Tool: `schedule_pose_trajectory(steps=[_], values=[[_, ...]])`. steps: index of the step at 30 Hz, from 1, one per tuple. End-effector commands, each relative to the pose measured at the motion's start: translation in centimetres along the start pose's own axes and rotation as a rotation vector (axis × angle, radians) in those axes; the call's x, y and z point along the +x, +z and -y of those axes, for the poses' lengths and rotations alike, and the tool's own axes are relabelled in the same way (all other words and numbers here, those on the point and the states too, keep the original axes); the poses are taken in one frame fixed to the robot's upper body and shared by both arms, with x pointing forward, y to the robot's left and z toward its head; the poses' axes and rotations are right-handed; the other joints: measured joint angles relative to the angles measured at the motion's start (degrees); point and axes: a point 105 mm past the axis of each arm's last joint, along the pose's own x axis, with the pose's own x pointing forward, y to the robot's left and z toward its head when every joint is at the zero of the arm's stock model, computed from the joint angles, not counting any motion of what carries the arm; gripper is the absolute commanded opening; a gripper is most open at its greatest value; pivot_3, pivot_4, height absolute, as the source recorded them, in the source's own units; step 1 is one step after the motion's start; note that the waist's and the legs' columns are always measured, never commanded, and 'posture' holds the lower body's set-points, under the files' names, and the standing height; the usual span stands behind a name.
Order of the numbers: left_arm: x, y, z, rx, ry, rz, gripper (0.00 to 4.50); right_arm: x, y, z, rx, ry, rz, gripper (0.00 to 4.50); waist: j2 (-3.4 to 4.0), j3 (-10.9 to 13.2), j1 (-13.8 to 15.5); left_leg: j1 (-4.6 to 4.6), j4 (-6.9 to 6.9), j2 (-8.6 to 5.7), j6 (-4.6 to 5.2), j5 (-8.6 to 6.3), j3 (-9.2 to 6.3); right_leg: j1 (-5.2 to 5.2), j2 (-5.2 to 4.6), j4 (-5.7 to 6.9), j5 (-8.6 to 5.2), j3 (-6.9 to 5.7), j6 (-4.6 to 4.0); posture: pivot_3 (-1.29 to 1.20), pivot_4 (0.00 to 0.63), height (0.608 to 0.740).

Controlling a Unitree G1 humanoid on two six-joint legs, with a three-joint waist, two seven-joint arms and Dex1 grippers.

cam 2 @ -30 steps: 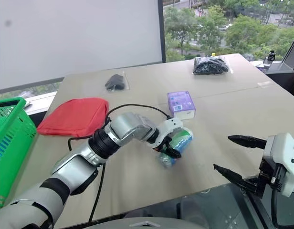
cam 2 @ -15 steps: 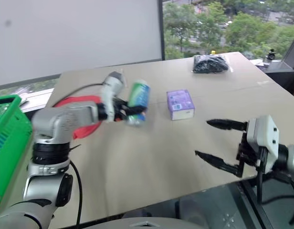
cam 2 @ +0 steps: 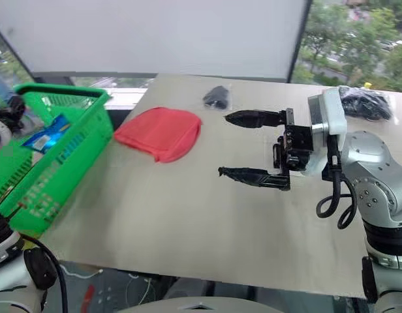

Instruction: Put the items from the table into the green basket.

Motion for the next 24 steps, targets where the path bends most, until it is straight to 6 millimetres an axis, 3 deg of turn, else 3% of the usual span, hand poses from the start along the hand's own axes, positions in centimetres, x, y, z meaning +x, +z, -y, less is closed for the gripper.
schedule_pose_trajectory(steps=[1,2,3,6,9,11,13,15,17,19,21,24], values=[[-0.6,0.3,-1.7,-0.013,0.072,0.001,2.45,0.0,0.5,0.1,-0.038,0.014,0.015,4.5,-0.02,0.0,1.7,-0.04,0.03,0.0,-0.01,0.01,-0.03,0.01,0.0,0.0,0.0,-0.05,0.0,0.35,0.0,0.74],[-0.7,-0.1,-2.2,0.01,0.091,-0.012,2.45,0.0,0.5,0.1,-0.037,0.016,0.015,4.5,-0.02,0.0,2.3,-0.07,0.1,0.02,-0.02,0.01,-0.03,0.01,0.01,-0.01,0.0,-0.1,0.0,0.36,0.0,0.74],[-0.7,-0.4,-2.5,0.027,0.101,-0.023,3.38,0.0,0.5,0.1,-0.034,0.018,0.015,4.5,-0.02,0.0,2.9,-0.09,0.15,0.03,-0.05,0.03,-0.05,0.02,0.01,0.01,-0.01,-0.16,-0.01,0.36,0.0,0.74],[-0.7,-0.2,-3.2,0.062,0.127,-0.012,4.46,-0.2,0.5,0.0,-0.032,0.017,0.008,4.5,0.0,0.0,4.5,-0.07,0.15,0.1,-0.18,0.1,-0.01,0.03,0.02,0.05,0.03,-0.24,-0.07,0.35,0.0,0.74],[-0.5,1.5,-2.3,0.028,0.074,0.055,4.46,-0.5,0.6,0.0,-0.033,-0.004,0.002,4.5,0.13,-0.1,5.8,-0.07,0.13,0.21,-0.27,0.16,-0.07,0.03,0.09,0.07,0.11,-0.4,-0.21,0.33,0.0,0.74],[-0.4,3.1,0.1,0.017,-0.043,0.119,4.46,-0.7,0.6,0.1,-0.038,-0.027,-0.011,4.5,0.14,-0.1,6.7,-0.06,0.13,0.21,-0.3,0.17,-0.09,0.04,0.1,0.11,0.13,-0.46,-0.24,0.32,0.0,0.74],[-0.7,3.6,5.9,0.027,-0.316,0.131,4.46,-1.1,0.3,0.2,-0.038,-0.066,-0.041,4.5,0.21,-0.2,7.3,-0.06,0.13,0.2,-0.3,0.18,-0.07,0.11,0.08,0.07,0.13,-0.55,-0.25,0.28,0.0,0.74],[-2.1,2.0,12.7,0.013,-0.622,0.044,4.46,-1.5,-0.1,0.3,-0.06,-0.132,-0.085,4.5,0.33,-0.4,8.0,-0.07,0.14,0.15,-0.29,0.17,0.01,0.17,0.03,0.01,0.14,-0.63,-0.25,0.23,0.0,0.74],[-4.9,0.3,18.9,-0.013,-0.926,-0.054,4.46,-1.9,-0.3,0.0,-0.06,-0.186,-0.128,4.5,0.57,-0.5,8.1,-0.13,0.28,0.08,-0.25,0.16,0.0,0.25,-0.02,-0.02,0.14,-0.69,-0.24,0.15,0.0,0.74],[-7.5,-1.1,22.9,-0.04,-1.143,-0.163,4.46,-2.4,-0.6,-0.3,-0.037,-0.233,-0.179,4.5,0.59,-0.5,7.2,-0.17,0.46,0.1,-0.2,0.14,0.08,0.27,0.02,0.02,0.14,-0.65,-0.24,0.1,0.0,0.74],[-9.0,-2.4,26.4,-0.051,-1.278,-0.282,4.46,-3.6,-1.1,-0.5,-0.017,-0.323,-0.274,4.5,0.58,-0.5,4.3,-0.24,0.59,0.15,-0.15,0.11,0.15,0.25,0.09,0.0,0.14,-0.59,-0.23,-0.01,0.0,0.74],[-10.6,-2.4,31.3,-0.12,-1.448,-0.401,4.46,-6.0,-2.3,-0.5,-0.014,-0.506,-0.452,4.5,0.58,-0.5,-0.8,-0.27,0.63,0.19,-0.09,0.09,0.2,0.24,0.12,0.03,0.14,-0.57,-0.25,-0.09,0.0,0.74]])
